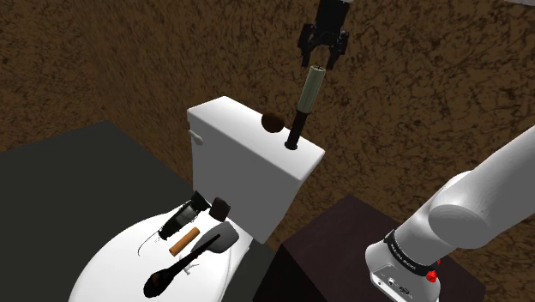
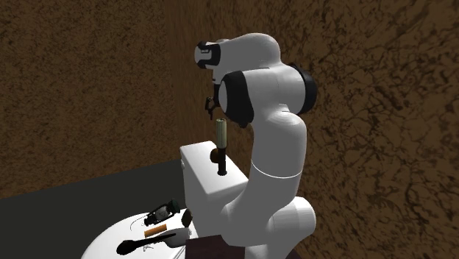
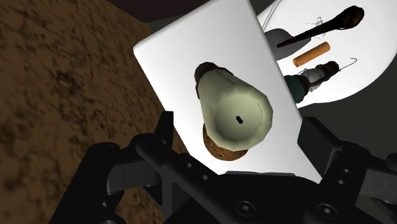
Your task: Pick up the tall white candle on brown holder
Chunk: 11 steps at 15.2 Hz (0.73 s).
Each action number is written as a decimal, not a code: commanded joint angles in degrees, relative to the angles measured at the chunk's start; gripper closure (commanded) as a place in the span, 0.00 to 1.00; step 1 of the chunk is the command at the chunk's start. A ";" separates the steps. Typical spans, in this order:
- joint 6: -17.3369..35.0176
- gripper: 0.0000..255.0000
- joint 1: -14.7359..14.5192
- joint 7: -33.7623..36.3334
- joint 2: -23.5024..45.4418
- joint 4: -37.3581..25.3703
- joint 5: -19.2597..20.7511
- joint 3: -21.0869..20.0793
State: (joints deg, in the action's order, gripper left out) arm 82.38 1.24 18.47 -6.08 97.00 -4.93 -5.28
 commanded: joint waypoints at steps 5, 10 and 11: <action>2.90 1.00 -0.03 -0.15 -0.44 3.32 -0.02 -0.05; 2.86 1.00 -0.03 -0.17 -0.49 3.34 -0.02 -0.04; 2.85 1.00 -0.03 -0.16 -0.49 3.33 -0.02 -0.04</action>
State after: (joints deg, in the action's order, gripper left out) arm 85.22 1.22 18.31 -6.61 100.29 -4.91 -5.30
